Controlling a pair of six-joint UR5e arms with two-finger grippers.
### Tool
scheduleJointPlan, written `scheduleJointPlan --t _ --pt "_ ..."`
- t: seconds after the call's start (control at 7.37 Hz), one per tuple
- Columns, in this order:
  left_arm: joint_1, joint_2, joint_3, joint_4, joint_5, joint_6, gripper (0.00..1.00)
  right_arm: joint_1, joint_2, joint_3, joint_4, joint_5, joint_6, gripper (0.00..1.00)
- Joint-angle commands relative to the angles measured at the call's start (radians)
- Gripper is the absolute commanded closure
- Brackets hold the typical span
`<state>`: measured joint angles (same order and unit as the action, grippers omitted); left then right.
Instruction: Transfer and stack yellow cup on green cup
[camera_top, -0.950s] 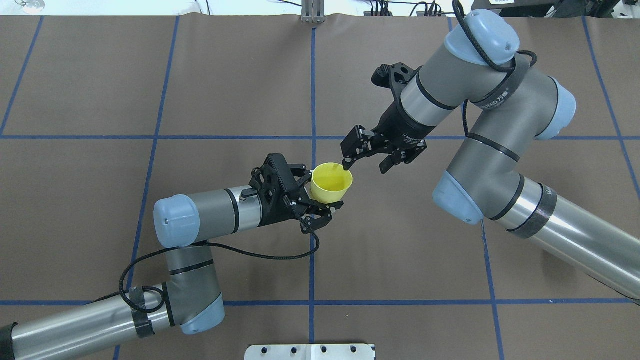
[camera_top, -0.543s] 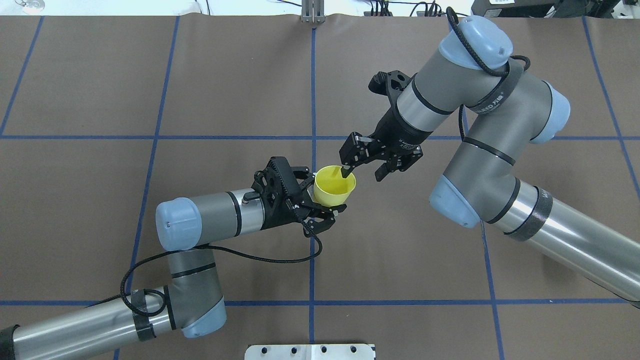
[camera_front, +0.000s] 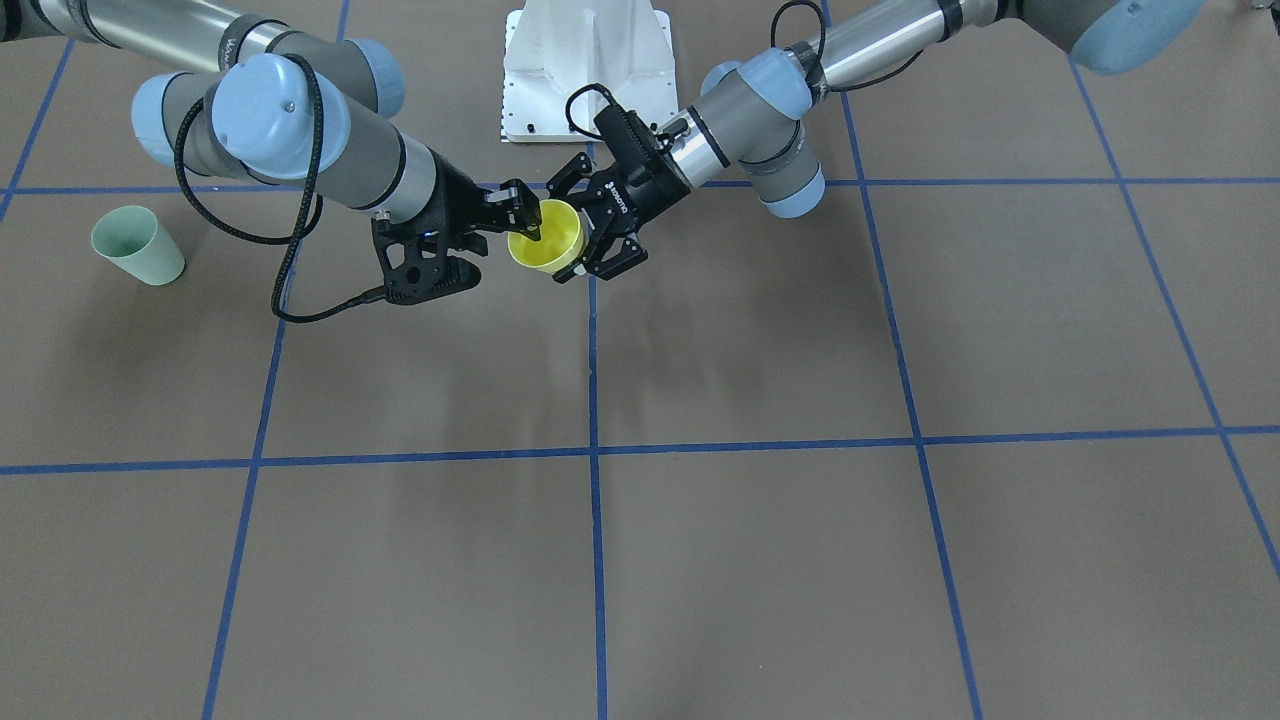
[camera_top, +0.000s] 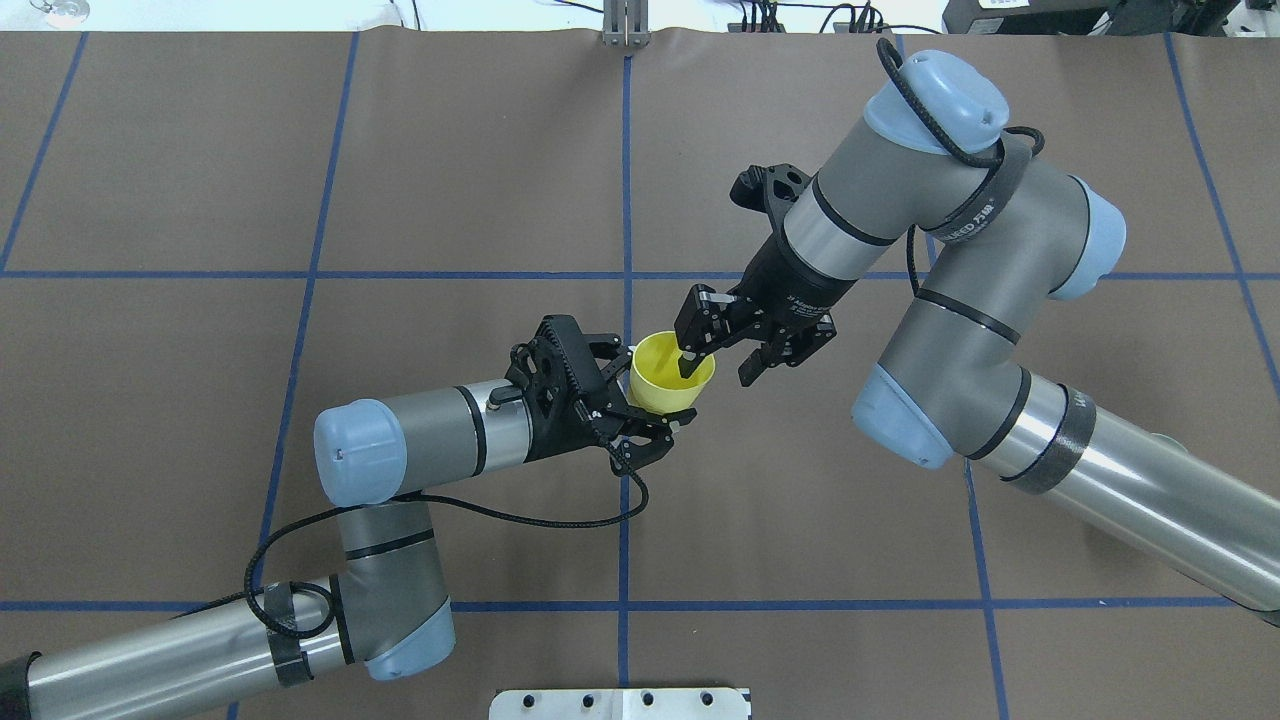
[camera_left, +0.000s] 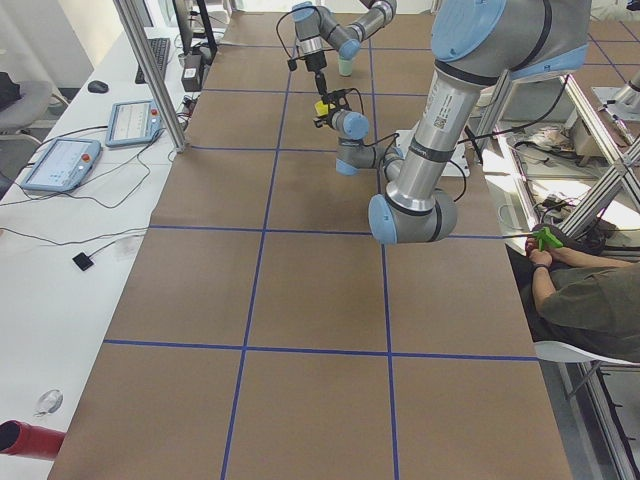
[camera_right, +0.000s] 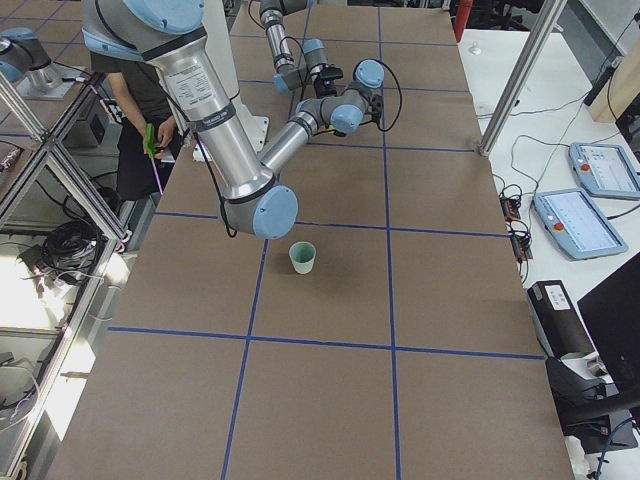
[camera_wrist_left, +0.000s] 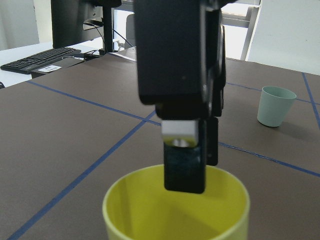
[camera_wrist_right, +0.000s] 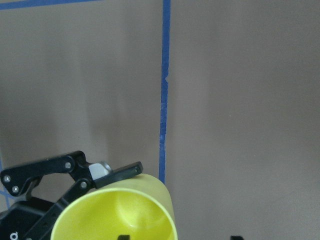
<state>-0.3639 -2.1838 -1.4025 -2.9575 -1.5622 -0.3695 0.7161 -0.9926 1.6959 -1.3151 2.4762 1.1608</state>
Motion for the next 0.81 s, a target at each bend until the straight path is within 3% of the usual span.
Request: scheduleJointPlan --t 0.0,0.27,0.41,0.68 --pt "0.0 -0.007 -0.001 0.0 0.002 -0.005 0.62 -0.003 0.0 -0.001 0.0 0.001 0.0 0.33" --pt "0.0 -0.011 -0.001 0.002 0.002 -0.006 0.62 -0.009 0.0 -0.001 0.0 0.001 0.0 0.33" --pt "0.0 -0.011 -0.001 0.002 0.002 -0.008 0.62 -0.01 0.0 -0.001 0.0 0.003 0.0 0.4" --pt "0.0 -0.011 -0.001 0.003 0.002 -0.008 0.62 -0.01 0.0 0.002 0.0 0.01 0.0 0.76"
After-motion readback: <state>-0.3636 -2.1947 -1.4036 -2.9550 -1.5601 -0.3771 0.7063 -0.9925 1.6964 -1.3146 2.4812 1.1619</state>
